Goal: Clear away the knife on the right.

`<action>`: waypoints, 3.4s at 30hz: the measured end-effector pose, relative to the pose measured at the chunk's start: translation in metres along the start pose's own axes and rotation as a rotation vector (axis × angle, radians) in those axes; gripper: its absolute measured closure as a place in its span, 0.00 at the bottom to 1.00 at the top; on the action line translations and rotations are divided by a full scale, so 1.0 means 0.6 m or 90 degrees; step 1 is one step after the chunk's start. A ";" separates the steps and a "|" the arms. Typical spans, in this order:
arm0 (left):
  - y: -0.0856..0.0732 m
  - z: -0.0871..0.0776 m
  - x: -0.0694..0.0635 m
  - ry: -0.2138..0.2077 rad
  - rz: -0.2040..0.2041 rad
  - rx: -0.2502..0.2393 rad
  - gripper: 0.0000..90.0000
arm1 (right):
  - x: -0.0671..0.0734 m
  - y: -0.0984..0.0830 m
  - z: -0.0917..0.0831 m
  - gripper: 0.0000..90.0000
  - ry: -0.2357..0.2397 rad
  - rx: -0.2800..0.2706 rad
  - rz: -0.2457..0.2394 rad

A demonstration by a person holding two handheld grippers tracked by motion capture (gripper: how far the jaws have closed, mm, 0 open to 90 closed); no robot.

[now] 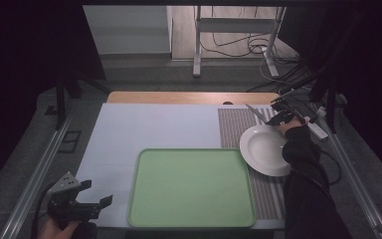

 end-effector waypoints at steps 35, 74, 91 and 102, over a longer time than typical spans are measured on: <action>0.001 0.001 -0.001 0.003 0.003 0.001 0.06 | -0.010 -0.054 -0.130 0.90 0.025 -0.033 0.005; 0.001 0.001 -0.003 0.006 0.007 0.003 0.06 | 0.215 -0.152 -0.157 0.89 0.107 -0.030 -0.147; 0.002 0.002 -0.003 0.006 0.009 0.004 0.06 | 0.297 -0.196 -0.172 0.89 0.136 -0.025 -0.202; 0.002 0.002 -0.003 0.006 0.008 0.004 0.06 | 0.352 -0.219 -0.173 0.89 0.155 -0.014 -0.242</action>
Point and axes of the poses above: each handheld gripper's, and its own axes: z roughly forward along the jaws, y roughly out of its top, x roughly to its left, the point moved 3 cm from there along z, roughly forward along the jaws
